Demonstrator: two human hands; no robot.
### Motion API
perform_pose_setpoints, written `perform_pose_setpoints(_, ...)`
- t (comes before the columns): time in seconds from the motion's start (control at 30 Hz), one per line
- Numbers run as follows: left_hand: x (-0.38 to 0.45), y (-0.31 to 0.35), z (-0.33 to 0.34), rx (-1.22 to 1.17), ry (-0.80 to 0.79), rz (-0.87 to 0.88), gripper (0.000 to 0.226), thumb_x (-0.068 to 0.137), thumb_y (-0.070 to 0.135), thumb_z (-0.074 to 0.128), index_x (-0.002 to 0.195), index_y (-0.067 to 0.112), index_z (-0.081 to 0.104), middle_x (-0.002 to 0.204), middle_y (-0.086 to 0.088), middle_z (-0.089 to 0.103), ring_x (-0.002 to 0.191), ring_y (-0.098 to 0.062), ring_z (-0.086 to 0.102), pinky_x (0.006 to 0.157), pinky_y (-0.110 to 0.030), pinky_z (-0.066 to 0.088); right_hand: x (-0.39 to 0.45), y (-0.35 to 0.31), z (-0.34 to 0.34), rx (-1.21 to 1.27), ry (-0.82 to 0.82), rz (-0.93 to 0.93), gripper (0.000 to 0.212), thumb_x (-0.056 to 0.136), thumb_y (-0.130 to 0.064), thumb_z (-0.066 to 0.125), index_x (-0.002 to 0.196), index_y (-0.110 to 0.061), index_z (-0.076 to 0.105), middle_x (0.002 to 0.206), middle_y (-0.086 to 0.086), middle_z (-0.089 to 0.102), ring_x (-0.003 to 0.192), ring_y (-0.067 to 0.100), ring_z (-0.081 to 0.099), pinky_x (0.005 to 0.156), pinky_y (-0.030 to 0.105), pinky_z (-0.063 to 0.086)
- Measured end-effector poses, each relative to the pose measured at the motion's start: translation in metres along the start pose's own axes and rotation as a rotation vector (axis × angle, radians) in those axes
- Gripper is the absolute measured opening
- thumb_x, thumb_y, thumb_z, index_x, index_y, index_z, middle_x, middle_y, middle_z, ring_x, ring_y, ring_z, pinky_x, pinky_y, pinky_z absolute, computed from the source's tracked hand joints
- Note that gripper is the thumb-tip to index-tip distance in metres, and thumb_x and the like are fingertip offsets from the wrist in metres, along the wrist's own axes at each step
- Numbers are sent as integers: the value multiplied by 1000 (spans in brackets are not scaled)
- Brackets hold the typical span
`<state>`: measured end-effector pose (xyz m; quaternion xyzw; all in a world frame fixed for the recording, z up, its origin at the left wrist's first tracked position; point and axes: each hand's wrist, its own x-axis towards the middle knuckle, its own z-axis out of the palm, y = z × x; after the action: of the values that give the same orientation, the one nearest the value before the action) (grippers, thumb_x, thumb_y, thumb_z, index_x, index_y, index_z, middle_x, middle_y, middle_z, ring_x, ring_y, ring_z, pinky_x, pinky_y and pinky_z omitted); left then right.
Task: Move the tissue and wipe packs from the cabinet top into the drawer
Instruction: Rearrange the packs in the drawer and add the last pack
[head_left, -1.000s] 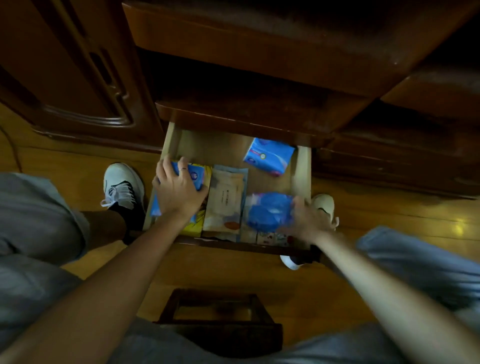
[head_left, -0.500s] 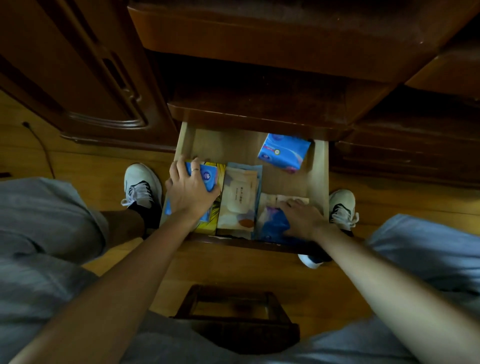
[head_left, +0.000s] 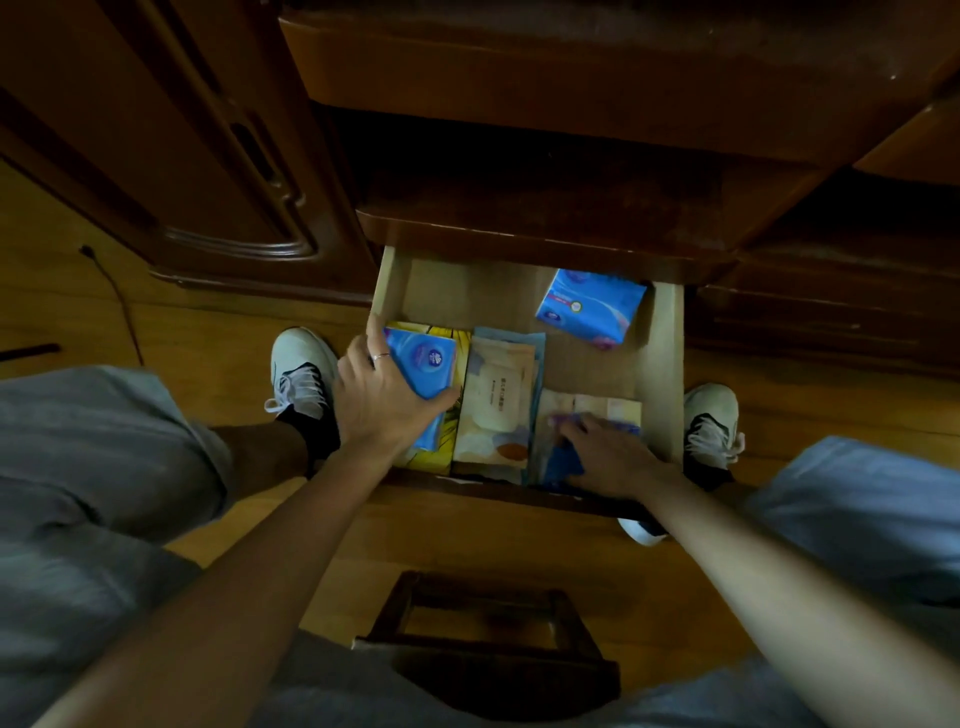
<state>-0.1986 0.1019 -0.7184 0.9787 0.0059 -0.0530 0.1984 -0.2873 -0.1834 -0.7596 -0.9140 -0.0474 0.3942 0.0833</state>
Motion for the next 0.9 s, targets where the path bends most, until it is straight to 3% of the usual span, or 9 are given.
perform_pose_setpoints(0.17,-4,3,-2,18,-73,3,131,57,68,78,155,17,10,141,-13,43,127,-32,41,95,-49,46,6,-11,-29,32,-66,36,39,89,-57,62,118,-31,62,124,-4,62,108,20,60,74,33,45)
perform_pose_setpoints(0.23,-2,5,-6,-47,-81,-24,129,58,65,80,156,17,10,141,-12,43,129,-32,41,96,-48,46,9,-17,-49,108,14,34,23,88,-55,64,93,-33,66,100,-9,66,95,18,64,64,29,42)
perform_pose_setpoints(0.3,3,10,-12,-139,-71,7,128,57,62,81,156,15,13,143,-11,44,128,-30,42,98,-46,45,15,-31,-66,339,158,11,19,90,-51,66,89,-32,64,89,-11,66,88,17,66,63,28,48)
perform_pose_setpoints(0.37,9,17,-20,-205,-68,127,127,57,60,83,155,15,16,147,-7,43,131,-26,41,103,-42,43,22,-54,-83,700,216,-12,48,85,-70,63,112,-31,62,103,-12,66,93,12,65,79,34,55)
perform_pose_setpoints(0.47,17,27,-33,-189,-83,377,123,65,59,82,156,14,14,156,-4,37,138,-18,38,109,-34,39,26,-83,-104,1200,119,28,98,52,-96,65,130,-40,47,121,-18,57,109,7,59,90,32,51)
perform_pose_setpoints(0.57,22,29,-40,-199,-103,402,121,65,68,78,156,20,14,156,1,36,137,-14,41,106,-31,42,36,-85,-103,1450,87,72,109,45,-79,85,130,-20,52,125,4,68,111,23,70,95,41,58)
perform_pose_setpoints(0.63,26,25,-41,-249,-93,315,115,69,71,73,156,21,16,158,0,31,140,-15,35,107,-30,37,44,-84,-102,1622,138,127,96,59,-64,88,132,-11,57,118,9,74,104,27,74,89,39,60)
perform_pose_setpoints(0.73,32,6,-35,-205,-35,212,77,91,61,54,151,17,32,157,-6,29,144,-25,29,113,-44,36,63,-80,-107,1931,198,270,52,82,-44,81,121,-15,62,109,11,77,98,29,75,94,49,59)
perform_pose_setpoints(0.9,28,-29,-13,-149,-225,70,68,95,34,60,152,12,32,161,-10,21,145,-32,28,109,-49,40,98,-93,-121,2108,358,452,47,91,-34,75,126,-17,51,119,15,67,102,34,70,71,49,63)
